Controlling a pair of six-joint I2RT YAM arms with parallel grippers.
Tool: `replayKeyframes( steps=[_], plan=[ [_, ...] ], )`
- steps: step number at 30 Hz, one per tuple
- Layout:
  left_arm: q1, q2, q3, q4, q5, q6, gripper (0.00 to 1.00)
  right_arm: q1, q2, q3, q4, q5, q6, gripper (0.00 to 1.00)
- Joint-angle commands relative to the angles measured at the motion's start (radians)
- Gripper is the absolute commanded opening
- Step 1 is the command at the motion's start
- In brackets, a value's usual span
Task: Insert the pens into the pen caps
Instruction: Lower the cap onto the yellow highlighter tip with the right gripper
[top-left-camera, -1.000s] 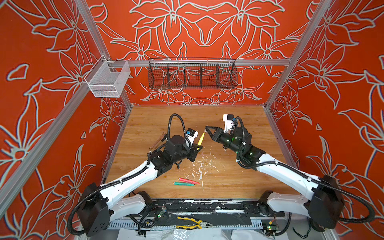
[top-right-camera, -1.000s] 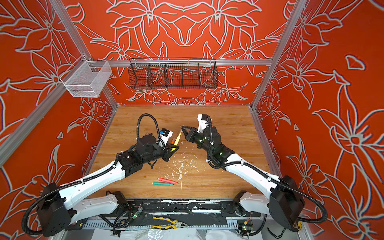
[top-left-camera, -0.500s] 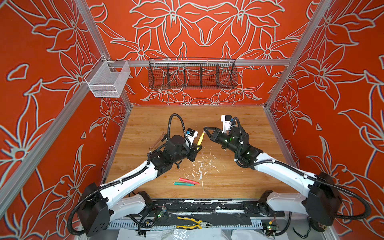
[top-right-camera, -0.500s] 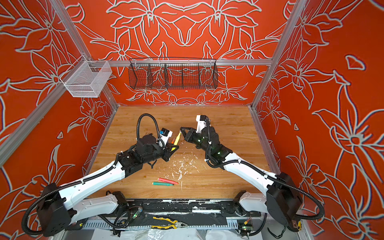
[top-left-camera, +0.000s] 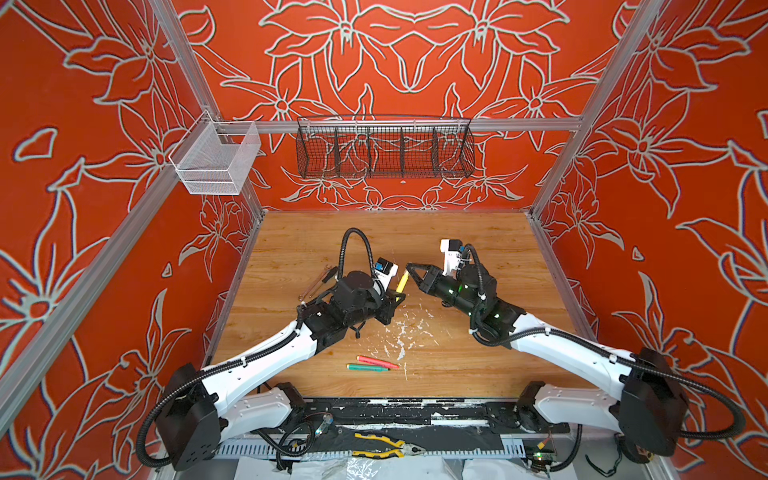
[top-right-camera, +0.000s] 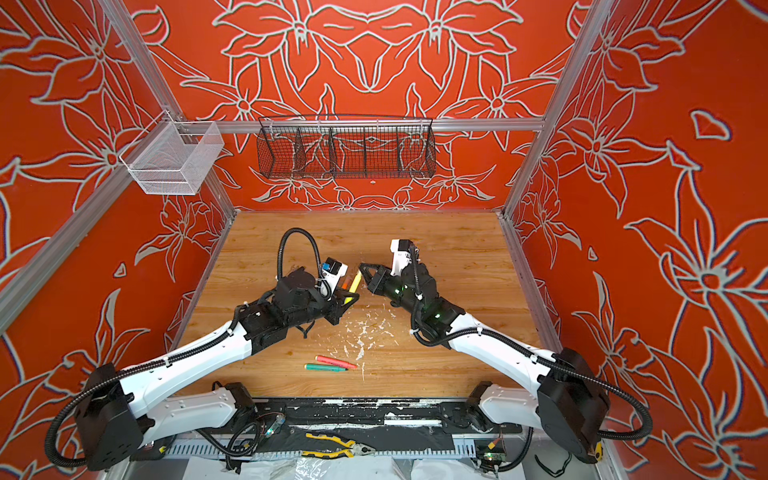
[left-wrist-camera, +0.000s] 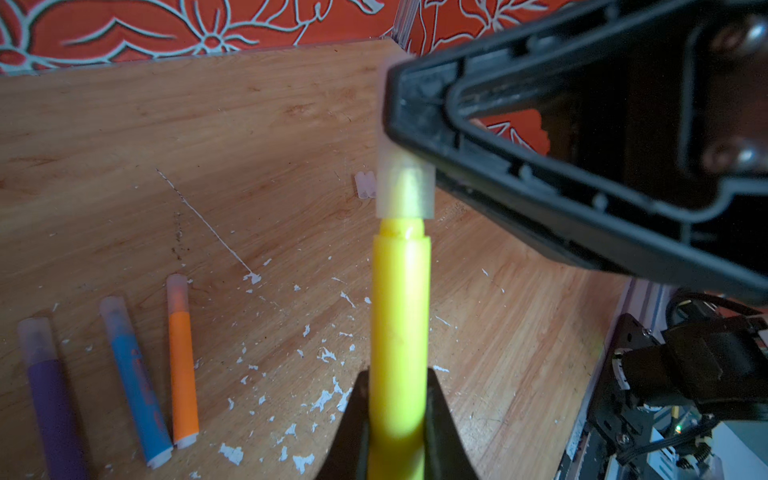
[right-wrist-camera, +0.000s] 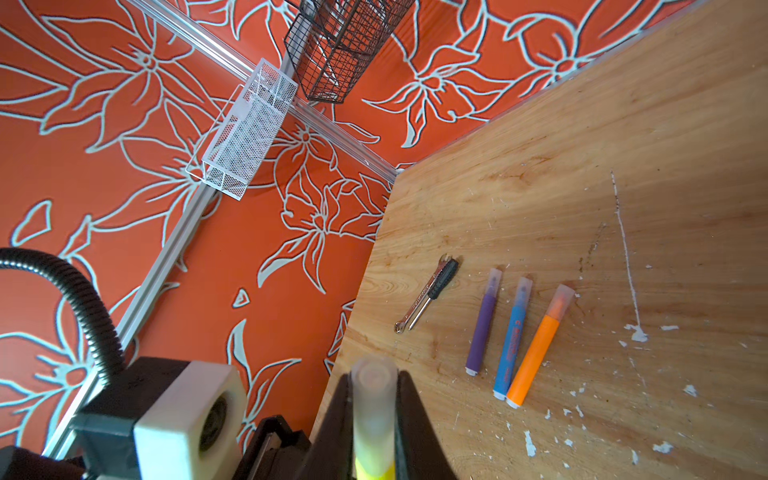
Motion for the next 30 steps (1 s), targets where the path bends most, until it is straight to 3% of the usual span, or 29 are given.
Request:
replayKeyframes(
  steps=[1,7,13,17,30],
  plan=[
    [0.009,0.007,0.023,0.049,-0.033,-0.006,0.0,0.039,-0.016,-0.021,-0.025,-0.04,-0.015,0.06],
    [0.009,-0.008,0.014,0.055,-0.03,-0.005,0.0,0.044,-0.036,-0.027,-0.031,-0.031,-0.026,0.36],
    [0.008,-0.013,0.013,0.057,-0.021,0.005,0.0,0.043,-0.116,0.008,-0.132,0.064,-0.053,0.56],
    [0.008,-0.015,0.014,0.058,-0.011,0.006,0.0,0.032,-0.147,0.059,-0.229,0.139,-0.054,0.58],
    [0.008,-0.032,0.007,0.064,0.01,0.014,0.0,-0.005,0.012,0.215,-0.288,0.085,-0.023,0.57]
  ],
)
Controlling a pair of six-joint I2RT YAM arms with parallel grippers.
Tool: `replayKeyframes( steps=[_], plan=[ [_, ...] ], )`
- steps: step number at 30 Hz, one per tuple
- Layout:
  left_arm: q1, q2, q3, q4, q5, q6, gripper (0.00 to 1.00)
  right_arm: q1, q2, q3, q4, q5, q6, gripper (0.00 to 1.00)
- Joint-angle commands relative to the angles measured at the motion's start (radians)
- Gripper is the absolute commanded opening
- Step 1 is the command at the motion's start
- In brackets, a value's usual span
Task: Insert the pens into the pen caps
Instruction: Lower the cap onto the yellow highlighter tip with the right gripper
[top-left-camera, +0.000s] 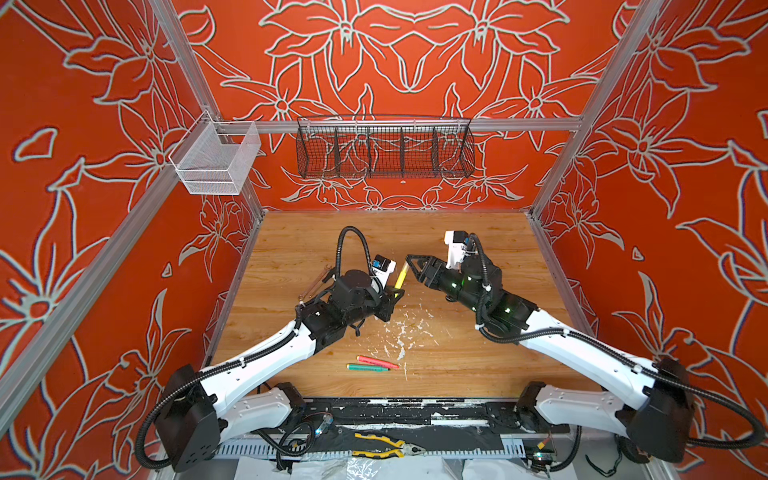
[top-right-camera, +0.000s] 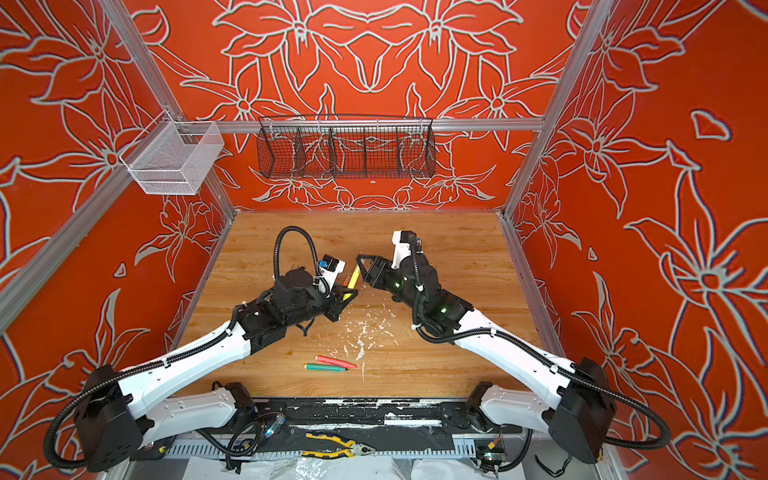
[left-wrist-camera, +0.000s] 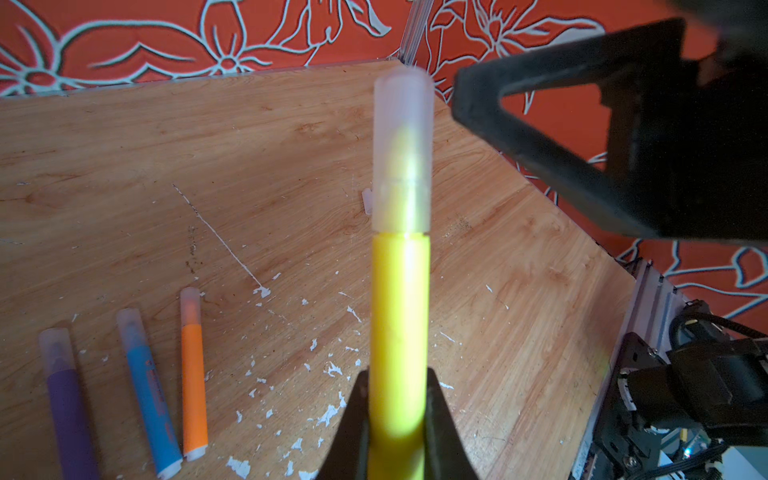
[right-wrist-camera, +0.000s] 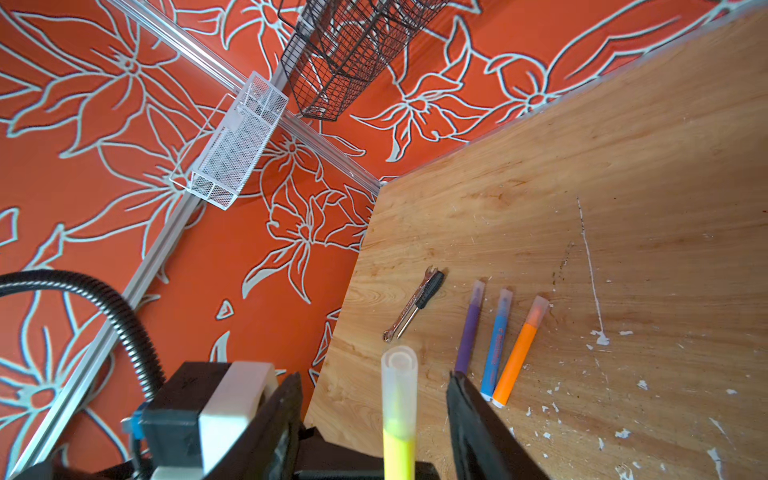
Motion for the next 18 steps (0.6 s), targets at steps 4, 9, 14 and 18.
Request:
replayKeyframes(
  steps=[4,9,14,18],
  plan=[
    [0.002,-0.021,0.007,0.03,0.018,0.016,0.0,-0.011,0.066,0.067,-0.023,-0.044,0.003,0.47],
    [0.001,-0.023,0.007,0.03,0.022,0.015,0.0,-0.01,0.083,0.096,-0.046,-0.054,-0.028,0.45],
    [0.002,-0.025,0.007,0.032,0.02,0.016,0.0,-0.011,0.095,0.111,-0.052,-0.058,-0.045,0.45],
    [0.001,-0.024,0.005,0.032,0.02,0.016,0.0,-0.011,0.109,0.12,-0.055,-0.068,-0.05,0.36]
  ],
)
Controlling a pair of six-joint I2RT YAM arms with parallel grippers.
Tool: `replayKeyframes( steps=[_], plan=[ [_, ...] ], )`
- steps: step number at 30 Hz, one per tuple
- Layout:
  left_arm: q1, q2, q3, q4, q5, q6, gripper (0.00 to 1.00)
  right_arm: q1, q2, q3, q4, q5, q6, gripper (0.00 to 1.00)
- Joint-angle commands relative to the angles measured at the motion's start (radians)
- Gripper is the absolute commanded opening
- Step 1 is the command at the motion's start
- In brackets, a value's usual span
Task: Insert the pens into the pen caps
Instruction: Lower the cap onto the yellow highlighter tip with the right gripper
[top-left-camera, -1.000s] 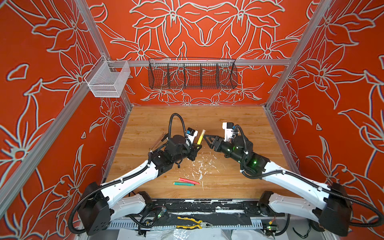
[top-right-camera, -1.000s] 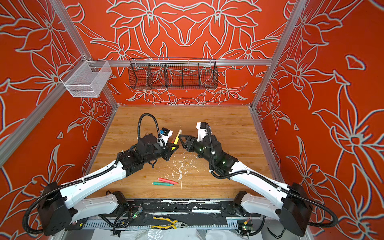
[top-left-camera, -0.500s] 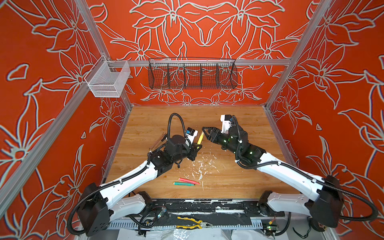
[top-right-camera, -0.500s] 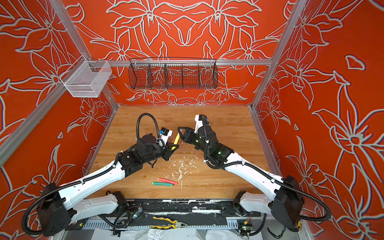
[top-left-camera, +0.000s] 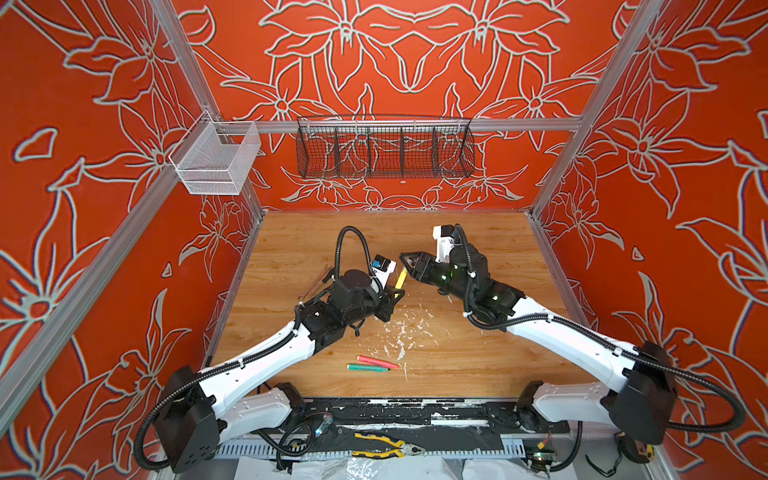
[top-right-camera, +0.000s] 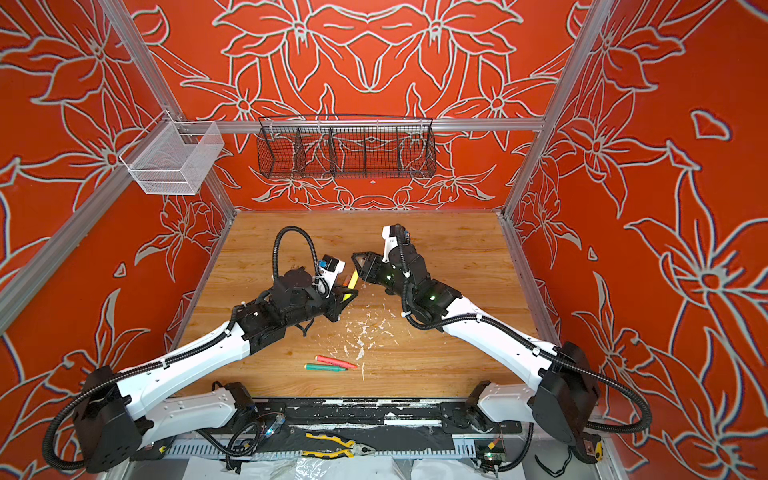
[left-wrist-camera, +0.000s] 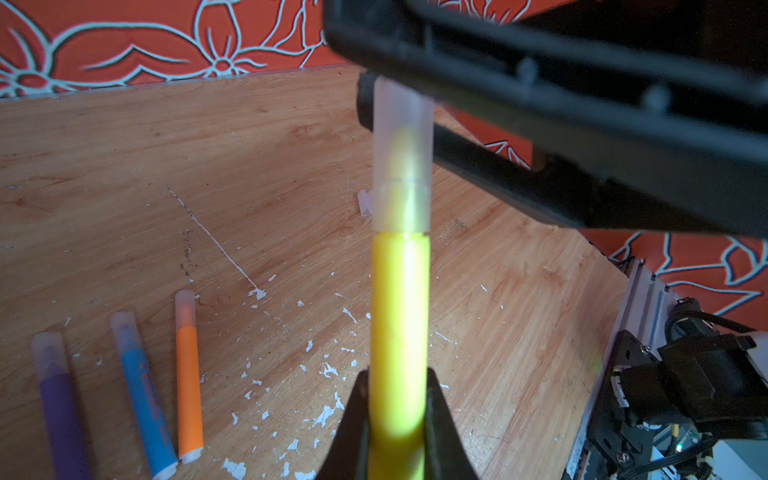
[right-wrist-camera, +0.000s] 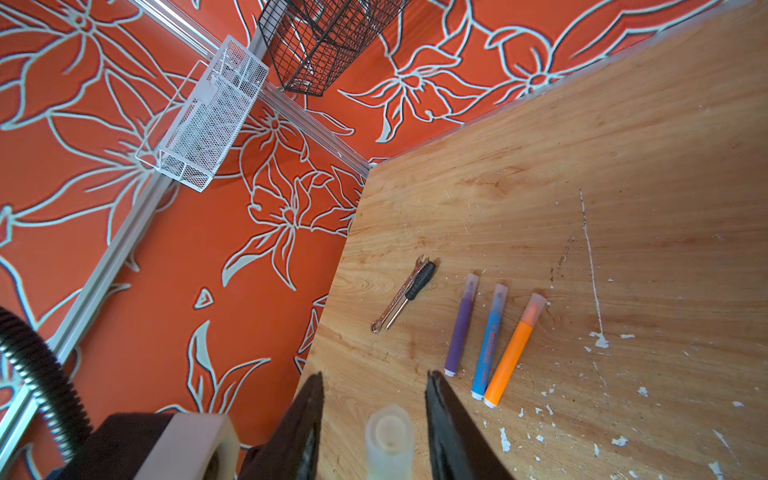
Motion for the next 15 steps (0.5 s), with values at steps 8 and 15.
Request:
replayKeyframes(
  steps=[8,15],
  plan=[
    [0.002,-0.021,0.001,0.041,0.007,0.004,0.0,-0.002,0.015,0.015,-0.008,-0.042,-0.001,0.14],
    [0.004,-0.027,0.019,0.08,-0.09,-0.034,0.0,0.005,-0.047,-0.089,0.02,-0.063,0.015,0.06]
  ],
)
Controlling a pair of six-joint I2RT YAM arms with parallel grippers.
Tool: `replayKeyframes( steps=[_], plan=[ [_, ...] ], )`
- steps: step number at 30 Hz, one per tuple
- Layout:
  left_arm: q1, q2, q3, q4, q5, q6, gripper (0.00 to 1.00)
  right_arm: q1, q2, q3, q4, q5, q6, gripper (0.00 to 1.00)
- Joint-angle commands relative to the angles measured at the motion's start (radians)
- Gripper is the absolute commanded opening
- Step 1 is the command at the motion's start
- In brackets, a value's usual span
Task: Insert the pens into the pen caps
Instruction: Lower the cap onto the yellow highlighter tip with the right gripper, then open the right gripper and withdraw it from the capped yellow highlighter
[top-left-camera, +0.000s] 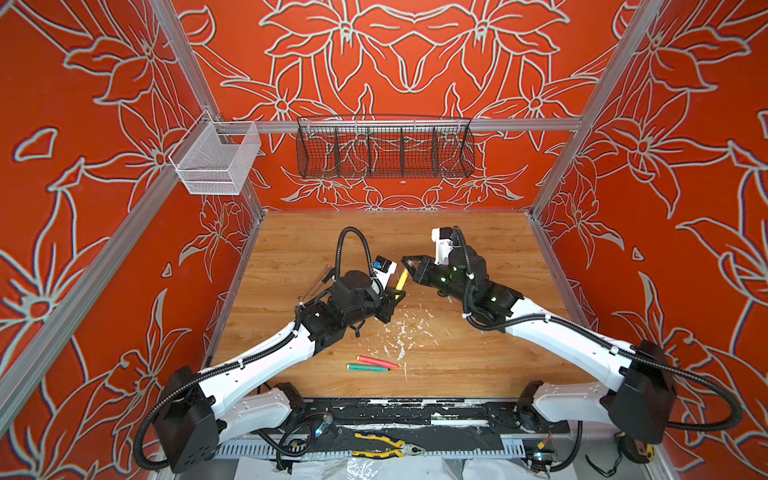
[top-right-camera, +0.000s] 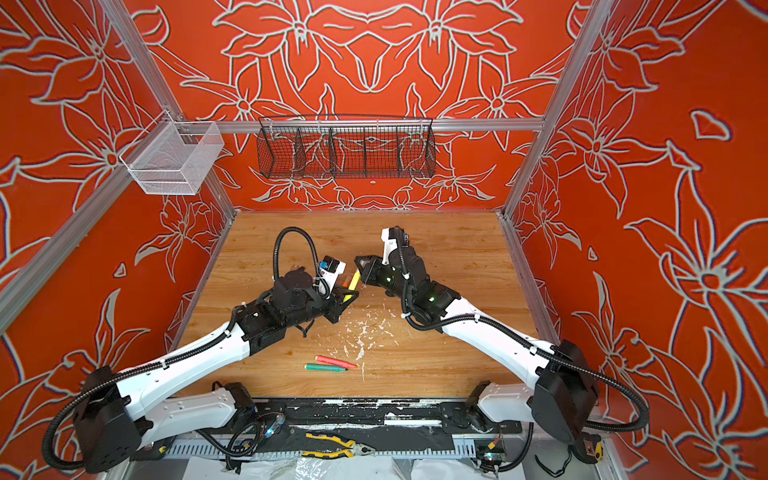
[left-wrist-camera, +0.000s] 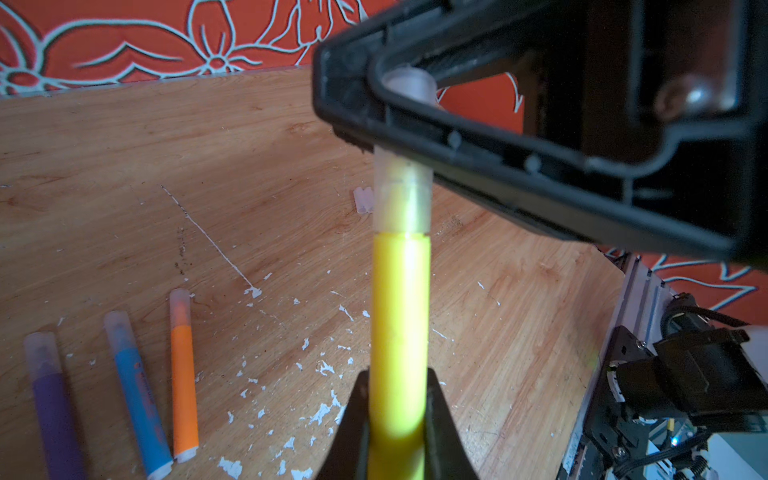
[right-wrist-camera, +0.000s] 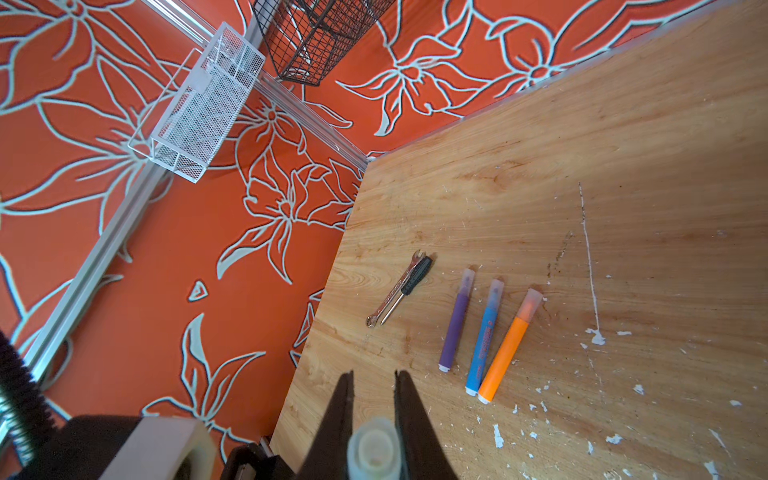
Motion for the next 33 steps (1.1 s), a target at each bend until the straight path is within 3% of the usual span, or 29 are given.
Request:
replayKeyframes(
  steps=[1,15,27,33],
  plan=[
    [0.011,-0.022,0.031,0.092,-0.077,-0.036,0.0,0.005,-0.036,-0.038,-0.02,-0.048,0.015,0.06],
    [0.036,0.148,0.34,0.029,-0.177,-0.01,0.0,0.055,-0.128,-0.134,-0.043,-0.043,0.025,0.02],
    [0.103,0.151,0.382,0.048,-0.163,-0.047,0.0,0.111,-0.112,-0.174,-0.005,-0.031,0.072,0.01],
    [0.103,0.112,0.259,0.001,-0.167,-0.076,0.0,0.084,-0.204,-0.148,-0.131,0.053,0.007,0.42]
  ],
)
